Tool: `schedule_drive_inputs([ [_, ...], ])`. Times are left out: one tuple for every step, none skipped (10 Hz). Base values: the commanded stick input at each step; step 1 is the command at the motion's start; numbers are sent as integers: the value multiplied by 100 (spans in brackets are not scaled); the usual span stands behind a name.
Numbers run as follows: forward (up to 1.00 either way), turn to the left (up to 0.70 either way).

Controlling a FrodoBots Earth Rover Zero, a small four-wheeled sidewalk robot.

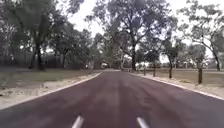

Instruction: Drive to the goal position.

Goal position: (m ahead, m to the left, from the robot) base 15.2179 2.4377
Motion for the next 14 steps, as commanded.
schedule_drive_inputs([
  [60, 0],
  [60, 0],
  [60, 0],
  [60, 0],
  [60, 15],
  [60, 15],
  [60, 15],
  [60, 15],
  [60, 15],
  [60, 15],
  [60, 15],
  [60, 15],
  [60, 15],
  [60, 15],
])
